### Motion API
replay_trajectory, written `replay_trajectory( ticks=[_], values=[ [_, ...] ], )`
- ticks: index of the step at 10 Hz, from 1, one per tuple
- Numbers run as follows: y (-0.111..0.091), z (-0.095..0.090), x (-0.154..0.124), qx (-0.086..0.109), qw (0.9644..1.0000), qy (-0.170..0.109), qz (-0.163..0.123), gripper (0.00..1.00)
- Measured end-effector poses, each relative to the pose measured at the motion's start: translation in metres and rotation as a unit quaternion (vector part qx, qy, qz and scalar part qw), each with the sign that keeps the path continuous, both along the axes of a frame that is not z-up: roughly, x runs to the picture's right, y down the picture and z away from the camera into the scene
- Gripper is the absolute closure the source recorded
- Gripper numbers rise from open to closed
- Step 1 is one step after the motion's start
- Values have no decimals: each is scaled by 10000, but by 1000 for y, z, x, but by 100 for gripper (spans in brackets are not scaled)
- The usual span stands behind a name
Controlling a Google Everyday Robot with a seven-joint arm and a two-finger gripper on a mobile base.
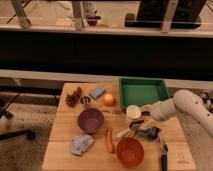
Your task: Place eraser in plastic cup
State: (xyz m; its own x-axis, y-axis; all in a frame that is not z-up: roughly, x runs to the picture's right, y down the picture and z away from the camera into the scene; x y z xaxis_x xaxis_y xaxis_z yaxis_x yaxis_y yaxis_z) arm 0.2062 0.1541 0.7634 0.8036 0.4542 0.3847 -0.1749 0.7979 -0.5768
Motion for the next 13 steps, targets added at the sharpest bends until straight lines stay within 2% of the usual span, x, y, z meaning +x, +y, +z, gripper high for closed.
replay_trajectory(
  ticks=[4, 10, 13],
  values=[
    [-7, -12, -4, -118, 9998, 127, -23, 33],
    [-1, -43, 21, -285, 9983, 501, 0, 33],
    [1, -47, 23, -301, 9982, 516, 14, 33]
  ],
)
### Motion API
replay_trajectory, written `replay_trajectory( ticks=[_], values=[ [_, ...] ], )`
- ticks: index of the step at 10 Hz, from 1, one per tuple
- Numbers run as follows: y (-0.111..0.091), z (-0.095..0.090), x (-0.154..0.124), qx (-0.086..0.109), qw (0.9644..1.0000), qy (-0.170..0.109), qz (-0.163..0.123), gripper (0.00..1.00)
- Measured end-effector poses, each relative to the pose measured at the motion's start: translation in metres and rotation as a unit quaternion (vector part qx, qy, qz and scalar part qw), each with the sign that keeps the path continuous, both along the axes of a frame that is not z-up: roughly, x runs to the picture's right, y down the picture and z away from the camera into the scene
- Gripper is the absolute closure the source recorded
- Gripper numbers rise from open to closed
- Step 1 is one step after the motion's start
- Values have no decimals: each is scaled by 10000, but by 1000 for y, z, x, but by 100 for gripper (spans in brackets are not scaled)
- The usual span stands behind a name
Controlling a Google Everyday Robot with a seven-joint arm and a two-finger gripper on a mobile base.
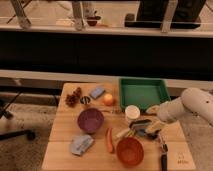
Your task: Place eraser in plastic cup
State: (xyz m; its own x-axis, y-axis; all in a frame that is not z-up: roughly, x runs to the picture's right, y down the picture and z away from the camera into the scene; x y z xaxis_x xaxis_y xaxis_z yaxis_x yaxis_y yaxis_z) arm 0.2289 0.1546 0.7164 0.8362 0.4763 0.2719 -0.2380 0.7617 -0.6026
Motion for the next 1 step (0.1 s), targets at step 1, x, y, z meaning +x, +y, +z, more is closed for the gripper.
replay_trajectory(
  ticks=[1],
  values=[
    [0, 0, -1, 0, 10000, -6, -5, 33]
  ],
)
